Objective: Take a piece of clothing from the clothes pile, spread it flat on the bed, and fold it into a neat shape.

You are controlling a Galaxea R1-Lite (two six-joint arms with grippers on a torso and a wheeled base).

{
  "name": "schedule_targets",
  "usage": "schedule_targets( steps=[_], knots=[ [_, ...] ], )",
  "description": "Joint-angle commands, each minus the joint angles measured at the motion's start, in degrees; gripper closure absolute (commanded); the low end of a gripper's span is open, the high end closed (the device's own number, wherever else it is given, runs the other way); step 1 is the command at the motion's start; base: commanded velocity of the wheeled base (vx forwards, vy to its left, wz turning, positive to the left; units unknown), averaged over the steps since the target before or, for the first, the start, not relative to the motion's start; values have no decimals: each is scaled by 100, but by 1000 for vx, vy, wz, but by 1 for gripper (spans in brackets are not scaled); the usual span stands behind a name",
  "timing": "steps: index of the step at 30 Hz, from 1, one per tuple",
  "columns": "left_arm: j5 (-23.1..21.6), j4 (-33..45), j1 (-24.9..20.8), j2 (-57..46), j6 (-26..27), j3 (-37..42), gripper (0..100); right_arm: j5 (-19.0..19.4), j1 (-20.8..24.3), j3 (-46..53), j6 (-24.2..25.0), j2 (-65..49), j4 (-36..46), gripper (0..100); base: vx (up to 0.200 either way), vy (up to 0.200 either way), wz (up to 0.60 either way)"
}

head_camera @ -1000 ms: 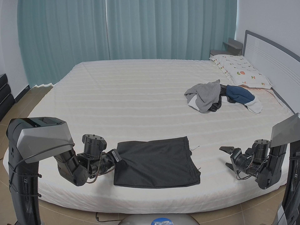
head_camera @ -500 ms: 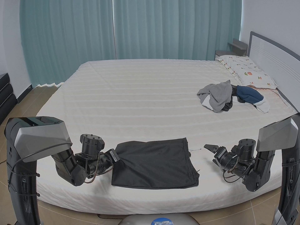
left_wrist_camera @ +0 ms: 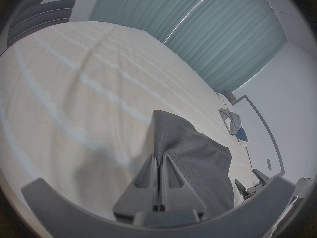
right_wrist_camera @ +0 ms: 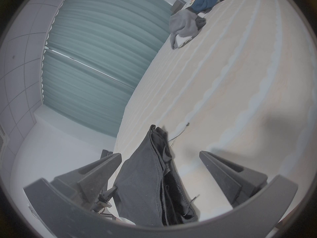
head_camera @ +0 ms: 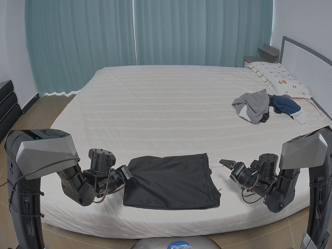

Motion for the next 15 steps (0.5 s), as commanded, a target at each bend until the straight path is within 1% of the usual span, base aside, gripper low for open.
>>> schedule_targets(
  steps=[1, 5, 15],
  knots=[
    [7, -2, -41, -19, -7, 54, 100, 4, 64, -19, -4, 6, -69, 0, 0, 200, 0],
    [7, -2, -67, -80, -7, 124, 100, 4, 64, -45, -4, 6, -69, 0, 0, 200, 0],
    [-2, -2, -313, -89, 1, 309, 100, 4, 73, -98, -4, 94, -69, 0, 0, 0, 0]
  ],
)
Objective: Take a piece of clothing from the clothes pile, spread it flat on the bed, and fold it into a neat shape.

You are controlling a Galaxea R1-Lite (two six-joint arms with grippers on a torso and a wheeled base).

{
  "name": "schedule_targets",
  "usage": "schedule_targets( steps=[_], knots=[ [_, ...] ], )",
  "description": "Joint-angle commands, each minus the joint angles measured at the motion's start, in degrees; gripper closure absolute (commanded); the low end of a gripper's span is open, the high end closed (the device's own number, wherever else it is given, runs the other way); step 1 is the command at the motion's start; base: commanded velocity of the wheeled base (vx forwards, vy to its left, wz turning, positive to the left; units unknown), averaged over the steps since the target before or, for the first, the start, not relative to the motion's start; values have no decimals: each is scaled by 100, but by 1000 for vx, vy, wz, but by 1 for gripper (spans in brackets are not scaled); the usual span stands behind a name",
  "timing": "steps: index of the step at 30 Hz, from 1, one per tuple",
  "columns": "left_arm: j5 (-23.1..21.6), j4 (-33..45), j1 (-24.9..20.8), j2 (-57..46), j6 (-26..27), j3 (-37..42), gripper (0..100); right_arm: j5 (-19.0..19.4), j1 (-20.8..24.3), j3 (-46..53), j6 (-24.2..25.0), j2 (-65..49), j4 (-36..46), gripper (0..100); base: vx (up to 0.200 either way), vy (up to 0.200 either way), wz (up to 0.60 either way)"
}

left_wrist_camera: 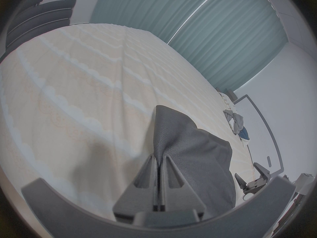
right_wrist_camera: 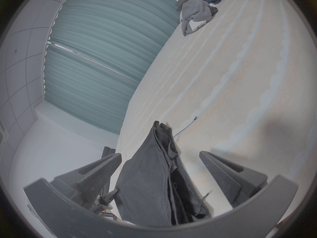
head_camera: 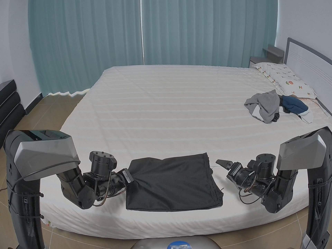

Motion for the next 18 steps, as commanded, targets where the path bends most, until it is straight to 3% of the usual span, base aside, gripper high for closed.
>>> schedule_targets(
  steps=[1, 3, 4, 18],
  knots=[
    [-4, -2, -88, -5, 4, 57, 100, 4, 3, -10, 2, 48, -69, 0, 0, 0, 0],
    [5, -2, -132, -14, -5, 92, 100, 4, 3, -19, 2, 48, -69, 0, 0, 0, 0],
    [5, -2, -141, -14, -5, 92, 0, 4, 12, -19, 2, 48, -69, 0, 0, 0, 0],
    [49, -2, -176, -66, -119, 118, 0, 4, 38, 8, 2, 21, -69, 0, 0, 0, 0]
  ],
)
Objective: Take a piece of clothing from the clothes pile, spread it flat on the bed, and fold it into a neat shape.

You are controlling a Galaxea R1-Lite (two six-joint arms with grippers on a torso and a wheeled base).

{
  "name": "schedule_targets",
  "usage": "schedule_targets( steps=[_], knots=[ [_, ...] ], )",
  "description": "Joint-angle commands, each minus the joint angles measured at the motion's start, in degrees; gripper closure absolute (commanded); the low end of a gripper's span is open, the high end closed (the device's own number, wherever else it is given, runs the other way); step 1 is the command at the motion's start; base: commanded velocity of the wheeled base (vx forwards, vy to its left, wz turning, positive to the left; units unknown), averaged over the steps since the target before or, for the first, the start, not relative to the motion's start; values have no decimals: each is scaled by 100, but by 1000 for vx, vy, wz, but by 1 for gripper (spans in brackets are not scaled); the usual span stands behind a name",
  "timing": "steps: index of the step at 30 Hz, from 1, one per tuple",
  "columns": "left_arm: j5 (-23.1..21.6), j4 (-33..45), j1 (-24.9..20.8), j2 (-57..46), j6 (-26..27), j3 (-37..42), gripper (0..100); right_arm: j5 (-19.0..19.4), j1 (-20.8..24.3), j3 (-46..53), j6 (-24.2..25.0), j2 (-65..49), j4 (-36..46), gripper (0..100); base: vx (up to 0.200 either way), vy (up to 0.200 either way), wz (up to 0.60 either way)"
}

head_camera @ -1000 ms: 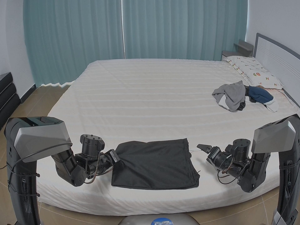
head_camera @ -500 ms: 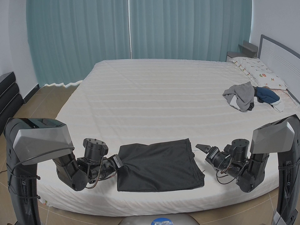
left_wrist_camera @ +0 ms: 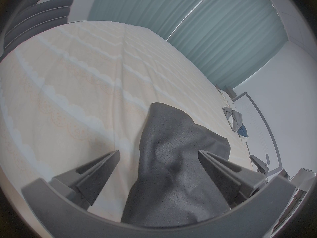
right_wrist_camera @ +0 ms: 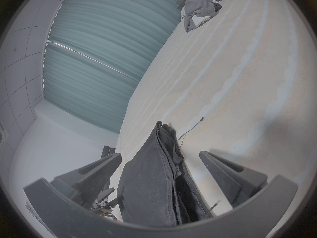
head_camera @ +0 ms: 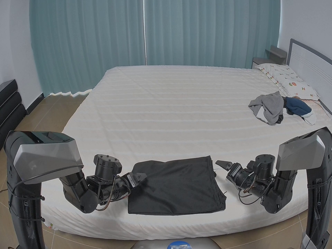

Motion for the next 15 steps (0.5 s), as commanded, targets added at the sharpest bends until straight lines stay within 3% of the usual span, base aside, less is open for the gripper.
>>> schedule_targets(
  steps=[1, 10, 15],
  knots=[
    [16, -2, 9, -63, -11, 16, 0, 1, 1, 46, 9, -42, -67, 0, 0, 0, 0],
    [78, -2, 167, -626, -644, 218, 0, -16, -35, 301, -8, -262, -67, 0, 0, 0, 0],
    [95, -2, 263, -1135, -661, 666, 0, -25, 9, 785, -413, -569, -76, 0, 0, 0, 0]
  ],
)
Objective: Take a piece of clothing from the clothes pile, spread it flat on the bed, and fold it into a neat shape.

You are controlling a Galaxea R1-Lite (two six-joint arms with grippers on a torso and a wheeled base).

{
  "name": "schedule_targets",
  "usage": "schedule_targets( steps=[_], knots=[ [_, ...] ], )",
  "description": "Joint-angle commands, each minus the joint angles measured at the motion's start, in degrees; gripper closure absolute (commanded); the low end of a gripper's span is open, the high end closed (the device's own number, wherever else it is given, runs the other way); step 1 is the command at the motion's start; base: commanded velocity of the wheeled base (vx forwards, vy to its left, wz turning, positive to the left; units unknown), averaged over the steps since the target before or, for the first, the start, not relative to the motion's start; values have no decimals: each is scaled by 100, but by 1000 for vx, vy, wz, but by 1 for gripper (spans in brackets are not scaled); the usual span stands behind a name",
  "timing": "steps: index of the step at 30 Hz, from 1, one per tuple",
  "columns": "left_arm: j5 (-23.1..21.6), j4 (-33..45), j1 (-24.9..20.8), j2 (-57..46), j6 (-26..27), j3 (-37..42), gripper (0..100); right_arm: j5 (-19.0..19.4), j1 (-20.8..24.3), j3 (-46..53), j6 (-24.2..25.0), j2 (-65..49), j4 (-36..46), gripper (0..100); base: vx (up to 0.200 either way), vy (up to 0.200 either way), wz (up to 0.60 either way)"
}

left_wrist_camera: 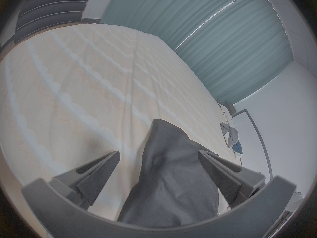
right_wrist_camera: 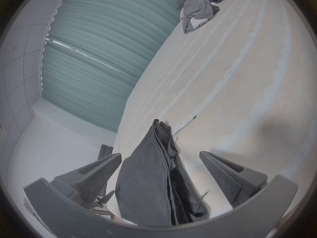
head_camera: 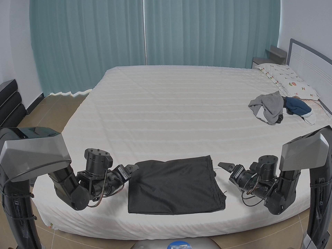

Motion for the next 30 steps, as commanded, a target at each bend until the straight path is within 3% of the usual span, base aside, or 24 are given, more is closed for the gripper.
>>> schedule_targets(
  steps=[1, 7, 15, 20, 22, 24, 30],
  knots=[
    [18, -5, 91, -570, -18, 361, 0, -14, 26, 346, -261, -339, -76, 0, 0, 0, 0],
    [414, 22, 293, -1589, -9, 686, 0, -243, -18, 803, -393, -1315, -67, 0, 0, 0, 0],
    [616, 391, 688, -3909, 686, 1372, 0, -348, -308, 2060, -1447, -3794, 30, 0, 0, 0, 0],
    [1152, 1270, 732, -5430, 1371, 1407, 0, -357, -773, 2403, -2520, -5455, 768, 0, 0, 0, 0],
    [1170, 1296, 732, -5474, 1389, 1407, 0, -357, -791, 2403, -2537, -5507, 803, 0, 0, 0, 0],
    [1460, 1815, 732, -6432, 1854, 1433, 0, -357, -1019, 2315, -2942, -6729, 1955, 0, 0, 0, 0],
    [2005, 2588, 732, -7645, 2698, 1442, 0, -296, -1134, 1814, -3522, -8689, 4380, 0, 0, 0, 0]
  ],
)
